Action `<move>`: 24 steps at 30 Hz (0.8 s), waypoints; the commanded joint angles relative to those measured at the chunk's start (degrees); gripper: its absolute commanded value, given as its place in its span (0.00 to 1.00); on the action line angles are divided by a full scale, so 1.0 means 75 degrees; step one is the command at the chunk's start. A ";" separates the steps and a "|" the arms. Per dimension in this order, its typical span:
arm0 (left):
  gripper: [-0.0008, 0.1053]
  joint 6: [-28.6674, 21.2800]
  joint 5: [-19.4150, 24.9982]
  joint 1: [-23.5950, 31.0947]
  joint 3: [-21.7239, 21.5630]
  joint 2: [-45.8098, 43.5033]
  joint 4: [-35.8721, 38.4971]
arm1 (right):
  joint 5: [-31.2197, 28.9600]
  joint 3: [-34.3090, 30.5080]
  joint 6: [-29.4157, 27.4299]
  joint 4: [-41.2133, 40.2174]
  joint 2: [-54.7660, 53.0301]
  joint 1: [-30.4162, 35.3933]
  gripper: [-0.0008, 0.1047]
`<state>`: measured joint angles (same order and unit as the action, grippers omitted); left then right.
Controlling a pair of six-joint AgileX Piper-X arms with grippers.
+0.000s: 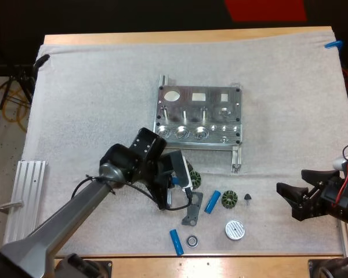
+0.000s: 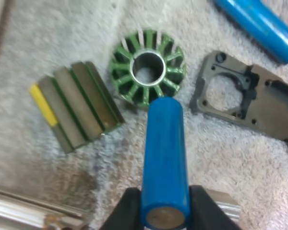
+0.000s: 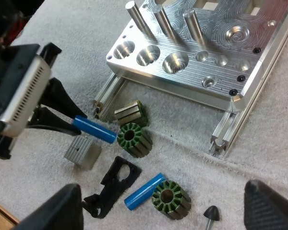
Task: Load cells from left to right
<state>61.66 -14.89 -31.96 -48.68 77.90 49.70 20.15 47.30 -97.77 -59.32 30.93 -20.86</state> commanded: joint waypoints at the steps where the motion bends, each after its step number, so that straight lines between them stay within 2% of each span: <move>1: 0.01 -0.0088 -0.0100 -0.0044 -0.0040 -0.0193 0.0036 | -0.0003 0.0067 -0.0002 0.0057 0.0000 -0.0011 0.65; 11: 0.01 -0.0062 -0.0100 -0.0044 -0.0040 -0.0762 0.0189 | -0.0003 0.0067 -0.0002 0.0057 0.0000 -0.0011 0.65; 14: 0.01 -0.0006 -0.0318 -0.0044 -0.0040 -0.1205 0.0267 | 0.0027 0.0051 -0.0002 0.0121 0.0000 -0.0011 0.65; 16: 0.01 -0.0008 -0.0470 -0.0044 -0.0040 -0.1568 0.0286 | 0.0171 0.0001 0.0204 0.0292 0.0000 -0.0011 0.65; 21: 0.01 0.0290 -0.0835 -0.0044 -0.0040 -0.2710 0.0314 | 0.1155 -0.0215 0.1685 0.1172 0.0312 -0.0011 0.65; 22: 0.01 0.0338 -0.0881 -0.0044 -0.0040 -0.2800 0.0314 | 0.1269 -0.0241 0.1778 0.1251 0.0379 -0.0011 0.65; 24: 0.01 0.0563 -0.1129 -0.0044 -0.0040 -0.3307 0.0314 | 0.2029 -0.0345 0.2314 0.1769 0.0715 -0.0011 0.65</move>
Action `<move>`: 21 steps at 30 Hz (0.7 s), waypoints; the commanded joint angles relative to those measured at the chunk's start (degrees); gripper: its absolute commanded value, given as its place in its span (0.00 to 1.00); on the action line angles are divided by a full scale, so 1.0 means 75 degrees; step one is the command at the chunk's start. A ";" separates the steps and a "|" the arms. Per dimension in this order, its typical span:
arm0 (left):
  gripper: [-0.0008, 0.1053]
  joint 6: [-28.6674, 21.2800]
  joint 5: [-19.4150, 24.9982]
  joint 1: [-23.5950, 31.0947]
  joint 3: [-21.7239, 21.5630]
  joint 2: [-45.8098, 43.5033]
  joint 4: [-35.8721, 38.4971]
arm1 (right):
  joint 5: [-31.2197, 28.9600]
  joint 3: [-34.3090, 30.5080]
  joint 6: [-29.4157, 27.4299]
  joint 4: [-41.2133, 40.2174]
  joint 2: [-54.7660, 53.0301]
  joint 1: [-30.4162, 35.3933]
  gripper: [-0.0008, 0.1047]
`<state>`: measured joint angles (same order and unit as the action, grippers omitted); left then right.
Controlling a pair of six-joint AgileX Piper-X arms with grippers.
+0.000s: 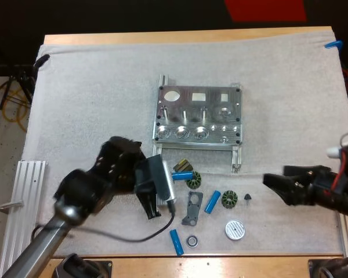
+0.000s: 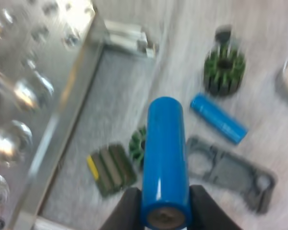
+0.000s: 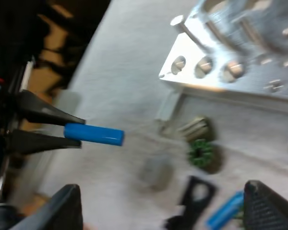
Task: Load cells from left to right
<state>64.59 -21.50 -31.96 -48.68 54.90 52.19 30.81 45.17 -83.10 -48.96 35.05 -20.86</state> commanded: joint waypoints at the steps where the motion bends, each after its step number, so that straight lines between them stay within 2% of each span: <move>1: 0.01 0.0207 -0.0281 -0.0044 -0.0040 -0.0358 -0.0018 | 0.0830 -0.0094 0.0477 0.0544 0.0268 -0.0011 0.65; 5: 0.01 0.0695 -0.0693 -0.0044 -0.0040 -0.1077 -0.0124 | 0.2553 -0.0214 0.1135 0.1732 0.1134 -0.0011 0.65; 11: 0.01 0.1491 -0.1531 -0.0044 -0.0040 -0.1513 -0.1016 | 0.3999 -0.0211 0.1765 0.3264 0.2095 -0.0011 0.64; 14: 0.01 0.1862 -0.1628 -0.0044 -0.0040 -0.1510 -0.1564 | 0.4719 -0.0211 0.2181 0.4122 0.2506 -0.0011 0.59; 17: 0.01 0.2030 -0.1690 -0.0044 -0.0040 -0.1510 -0.2004 | 0.5055 -0.0211 0.2579 0.4755 0.2796 -0.0159 0.51; 21: 0.01 0.2064 -0.1912 -0.0044 -0.0040 -0.1510 -0.2326 | 0.5074 -0.0211 0.2996 0.5608 0.3028 -0.0568 0.44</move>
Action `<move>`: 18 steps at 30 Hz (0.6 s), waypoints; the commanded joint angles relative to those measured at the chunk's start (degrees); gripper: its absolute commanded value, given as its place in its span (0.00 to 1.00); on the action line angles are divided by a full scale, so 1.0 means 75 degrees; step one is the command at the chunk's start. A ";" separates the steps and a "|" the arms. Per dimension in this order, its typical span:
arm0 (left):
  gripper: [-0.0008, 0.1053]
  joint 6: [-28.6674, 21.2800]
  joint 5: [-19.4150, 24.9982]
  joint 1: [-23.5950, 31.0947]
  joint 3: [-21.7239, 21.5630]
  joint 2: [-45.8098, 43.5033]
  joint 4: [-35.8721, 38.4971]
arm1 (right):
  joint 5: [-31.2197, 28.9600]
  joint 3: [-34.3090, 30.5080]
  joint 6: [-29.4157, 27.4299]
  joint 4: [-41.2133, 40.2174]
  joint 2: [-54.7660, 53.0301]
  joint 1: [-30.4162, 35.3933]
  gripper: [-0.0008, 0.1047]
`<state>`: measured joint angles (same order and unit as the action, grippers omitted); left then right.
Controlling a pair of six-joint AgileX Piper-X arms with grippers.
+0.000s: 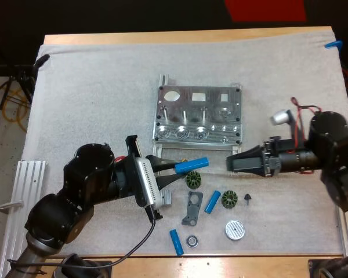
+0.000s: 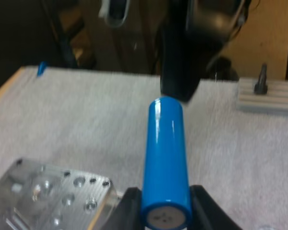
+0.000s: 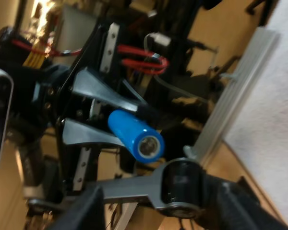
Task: Load cells from left to right
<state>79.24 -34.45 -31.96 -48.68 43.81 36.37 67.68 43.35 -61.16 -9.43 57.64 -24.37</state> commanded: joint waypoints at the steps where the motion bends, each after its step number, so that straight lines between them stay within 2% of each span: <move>1: 0.01 0.0167 -0.0184 -0.0044 -0.0040 -0.0032 -0.0271 | 0.0144 0.0032 0.0220 0.0612 0.0095 -0.0289 0.44; 4: 0.01 0.0204 -0.0184 -0.0044 -0.0040 -0.0032 -0.0335 | -0.0013 0.0032 0.0646 0.1303 0.0290 -0.0862 0.44; 10: 0.01 0.0204 -0.0218 -0.0044 -0.0040 -0.0032 -0.0332 | -0.0484 0.0032 0.1395 0.2628 0.0536 -0.1421 0.44; 13: 0.01 0.0249 -0.0512 -0.0044 -0.0040 -0.0032 -0.0332 | -0.0604 0.0032 0.1629 0.3020 0.0622 -0.1461 0.44; 18: 0.01 0.0261 -0.0582 -0.0044 -0.0040 -0.0032 -0.0332 | -0.0656 0.0032 0.1679 0.3004 0.0705 -0.1457 0.44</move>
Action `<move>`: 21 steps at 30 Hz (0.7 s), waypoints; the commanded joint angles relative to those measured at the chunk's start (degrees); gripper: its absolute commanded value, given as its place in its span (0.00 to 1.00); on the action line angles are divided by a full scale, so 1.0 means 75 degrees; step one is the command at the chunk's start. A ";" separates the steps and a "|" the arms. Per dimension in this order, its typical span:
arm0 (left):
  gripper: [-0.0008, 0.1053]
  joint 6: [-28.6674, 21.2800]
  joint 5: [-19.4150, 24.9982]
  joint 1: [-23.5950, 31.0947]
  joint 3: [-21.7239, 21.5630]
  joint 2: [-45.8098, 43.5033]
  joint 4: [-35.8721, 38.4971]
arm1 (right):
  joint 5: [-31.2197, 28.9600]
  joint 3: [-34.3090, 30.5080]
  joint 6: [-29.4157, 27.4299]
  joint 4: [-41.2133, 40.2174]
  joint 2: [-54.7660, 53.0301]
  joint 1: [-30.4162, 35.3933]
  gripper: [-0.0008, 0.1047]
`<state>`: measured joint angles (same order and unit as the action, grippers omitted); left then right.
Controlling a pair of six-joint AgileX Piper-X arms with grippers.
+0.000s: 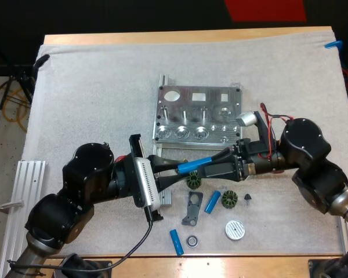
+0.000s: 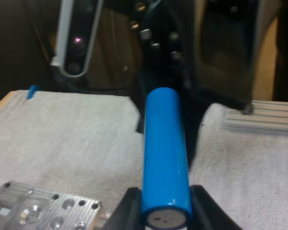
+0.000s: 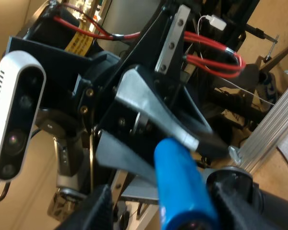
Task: Load cells from left to right
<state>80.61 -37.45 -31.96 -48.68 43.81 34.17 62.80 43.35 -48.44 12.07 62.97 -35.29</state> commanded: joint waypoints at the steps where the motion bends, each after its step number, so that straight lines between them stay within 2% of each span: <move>1: 0.01 0.0077 -0.0193 -0.0044 -0.0040 -0.0032 -0.0039 | -0.0067 0.0032 -0.0017 0.0138 0.0013 -0.0001 0.44; 12: 0.01 0.0077 -0.0211 -0.0044 -0.0040 -0.0032 0.0213 | -0.0345 0.0032 -0.0049 0.0163 0.0010 -0.0001 0.43; 14: 0.01 0.0077 -0.0211 -0.0044 -0.0040 -0.0032 0.0263 | -0.0345 0.0032 -0.0049 0.0163 0.0010 -0.0001 0.37; 16: 0.01 0.0077 -0.0211 -0.0044 -0.0040 -0.0032 0.0229 | -0.0345 0.0032 -0.0049 0.0138 0.0010 -0.0001 0.21; 17: 0.01 0.0077 -0.0211 -0.0044 -0.0040 -0.0032 0.0223 | -0.0345 0.0032 -0.0049 0.0138 0.0010 -0.0001 0.18; 19: 0.01 0.0077 -0.0211 -0.0044 -0.0040 -0.0032 0.0211 | -0.0298 0.0032 -0.0049 0.0138 0.0010 -0.0001 0.03; 21: 0.01 0.0077 -0.0211 -0.0044 -0.0040 -0.0032 0.0211 | -0.0280 0.0032 -0.0074 0.0138 0.0010 -0.0001 0.01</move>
<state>80.61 -38.29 -31.96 -48.68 43.81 36.66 59.97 43.35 -48.24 12.63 63.22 -35.29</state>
